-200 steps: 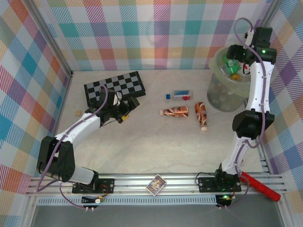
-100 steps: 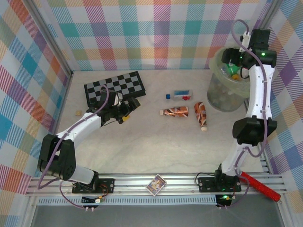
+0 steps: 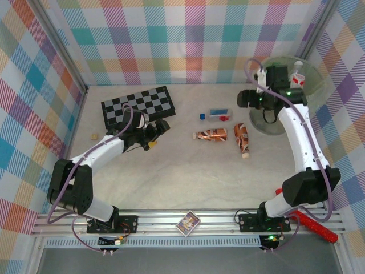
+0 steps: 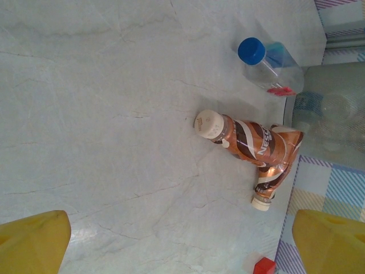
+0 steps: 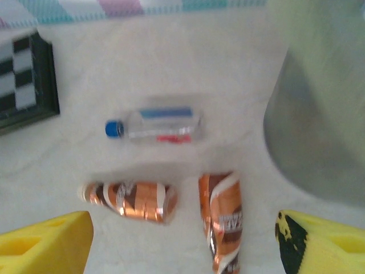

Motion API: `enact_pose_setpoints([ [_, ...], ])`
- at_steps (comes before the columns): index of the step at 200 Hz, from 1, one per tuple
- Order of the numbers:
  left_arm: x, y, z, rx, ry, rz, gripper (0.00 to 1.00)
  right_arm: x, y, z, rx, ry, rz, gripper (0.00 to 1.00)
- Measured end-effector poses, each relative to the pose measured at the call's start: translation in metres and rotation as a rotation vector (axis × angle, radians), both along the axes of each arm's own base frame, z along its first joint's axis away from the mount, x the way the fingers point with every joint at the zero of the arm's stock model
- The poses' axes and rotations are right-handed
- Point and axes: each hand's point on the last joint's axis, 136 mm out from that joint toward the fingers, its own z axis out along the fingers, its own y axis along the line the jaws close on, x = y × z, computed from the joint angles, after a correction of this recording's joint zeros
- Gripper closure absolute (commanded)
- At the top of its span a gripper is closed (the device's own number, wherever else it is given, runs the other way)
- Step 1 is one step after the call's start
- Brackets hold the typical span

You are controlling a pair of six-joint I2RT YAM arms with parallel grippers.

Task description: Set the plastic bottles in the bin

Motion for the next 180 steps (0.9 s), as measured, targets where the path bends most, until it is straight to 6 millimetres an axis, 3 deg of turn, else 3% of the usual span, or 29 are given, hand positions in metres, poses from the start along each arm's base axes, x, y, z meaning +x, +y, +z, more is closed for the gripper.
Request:
enact_pose_setpoints([
  [35, 0.003, -0.002, -0.007, 0.0, 0.01, -0.003, 0.01, -0.026, -0.001, -0.077, 0.001, 0.18, -0.015, 0.19],
  [93, 0.006, -0.006, -0.005, -0.007, 0.002, -0.013, 0.01, -0.034, 0.0, -0.163, -0.008, 0.338, -0.016, 0.25],
  [148, 0.005, -0.006, -0.002, -0.008, -0.004, -0.013, 0.01, -0.014, -0.009, -0.211, -0.069, 0.365, -0.052, 0.25],
  [180, 0.005, -0.005, 0.0, -0.007, -0.007, -0.012, 0.01, -0.007, -0.013, -0.228, -0.093, 0.375, -0.066, 0.33],
])
